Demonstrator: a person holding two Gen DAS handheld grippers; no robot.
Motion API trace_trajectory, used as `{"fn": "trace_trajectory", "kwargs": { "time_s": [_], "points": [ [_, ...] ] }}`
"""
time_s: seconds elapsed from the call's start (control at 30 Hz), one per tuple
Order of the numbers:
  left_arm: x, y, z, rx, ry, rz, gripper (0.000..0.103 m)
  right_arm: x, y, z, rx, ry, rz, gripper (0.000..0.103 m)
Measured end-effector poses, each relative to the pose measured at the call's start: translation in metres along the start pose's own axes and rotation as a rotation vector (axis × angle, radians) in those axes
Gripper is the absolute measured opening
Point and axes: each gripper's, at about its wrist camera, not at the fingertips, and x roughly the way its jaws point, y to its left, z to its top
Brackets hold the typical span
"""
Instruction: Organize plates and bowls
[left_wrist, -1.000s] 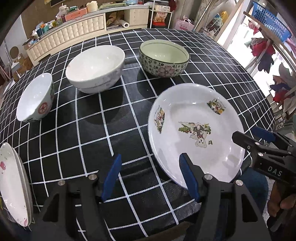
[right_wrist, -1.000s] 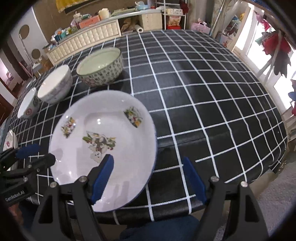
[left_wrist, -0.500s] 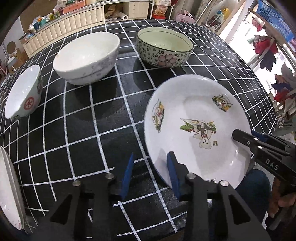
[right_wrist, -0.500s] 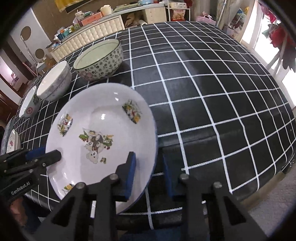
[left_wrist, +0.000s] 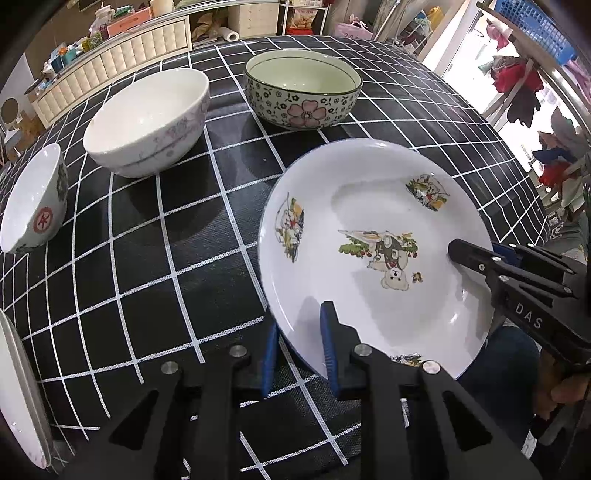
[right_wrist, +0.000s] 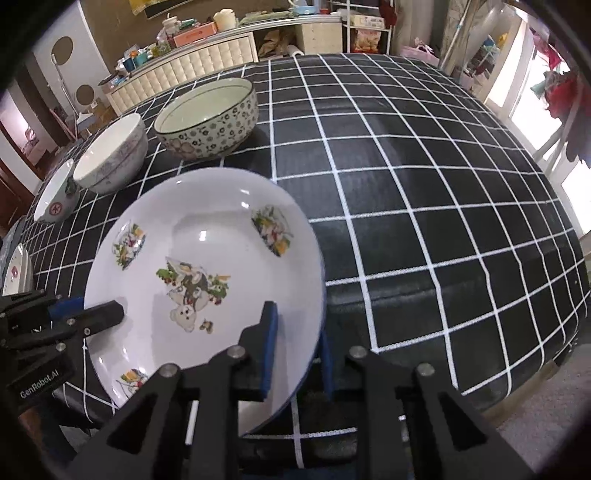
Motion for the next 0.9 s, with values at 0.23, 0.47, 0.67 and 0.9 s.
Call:
{"fn": "trace_trajectory", "kwargs": {
  "time_s": [0.23,0.47,0.67,0.9],
  "points": [
    [-0.005,0.0,-0.002,0.004,-0.024,0.019,0.019,-0.006,0.007,-0.003,-0.007,-0.016,-0.003,0.024],
    [-0.025,-0.001,-0.002,0.046,-0.067,0.069,0.019,-0.019,0.022,-0.008,-0.004,-0.038,-0.008,0.024],
    [-0.039,0.017,-0.013,0.028,-0.085,0.088,0.019,-0.03,0.049,-0.015,-0.034,-0.05,0.005,0.023],
    [-0.063,0.041,-0.028,-0.018,-0.12,0.09,0.019,-0.039,0.08,-0.015,-0.063,-0.064,0.032,0.023]
  ]
}}
